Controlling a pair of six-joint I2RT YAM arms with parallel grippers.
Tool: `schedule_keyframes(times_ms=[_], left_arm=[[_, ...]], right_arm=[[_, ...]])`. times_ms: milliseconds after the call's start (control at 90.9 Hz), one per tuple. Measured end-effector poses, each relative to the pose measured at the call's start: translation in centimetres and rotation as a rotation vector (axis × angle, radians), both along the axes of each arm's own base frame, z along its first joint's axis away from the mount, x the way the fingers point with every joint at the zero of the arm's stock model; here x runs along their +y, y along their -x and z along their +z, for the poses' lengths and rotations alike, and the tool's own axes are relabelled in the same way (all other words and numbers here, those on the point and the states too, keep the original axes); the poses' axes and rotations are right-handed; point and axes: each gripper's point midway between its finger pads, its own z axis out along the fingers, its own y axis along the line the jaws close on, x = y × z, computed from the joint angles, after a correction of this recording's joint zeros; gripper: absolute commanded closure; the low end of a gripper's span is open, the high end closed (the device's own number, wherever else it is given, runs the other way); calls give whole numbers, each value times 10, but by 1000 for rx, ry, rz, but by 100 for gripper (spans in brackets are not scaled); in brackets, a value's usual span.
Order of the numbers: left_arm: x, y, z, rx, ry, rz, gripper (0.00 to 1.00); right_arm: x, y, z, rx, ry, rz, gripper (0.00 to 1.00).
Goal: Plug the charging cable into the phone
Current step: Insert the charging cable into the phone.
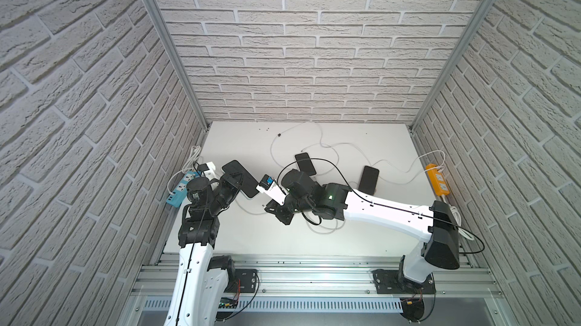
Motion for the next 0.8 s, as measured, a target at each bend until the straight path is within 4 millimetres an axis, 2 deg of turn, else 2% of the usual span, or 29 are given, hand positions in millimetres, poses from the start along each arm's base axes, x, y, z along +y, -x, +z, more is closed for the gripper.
schedule_keyframes(times_ms=[187, 550, 803], left_arm=[[-2, 0, -1, 2, -4, 1, 100], [-3, 2, 1, -4, -7, 1, 100], [-4, 4, 3, -12, -6, -2, 100]], right_arm=[[8, -5, 1, 6, 6, -17, 97], [9, -13, 9, -16, 12, -51, 97], [13, -17, 2, -11, 32, -64, 97]])
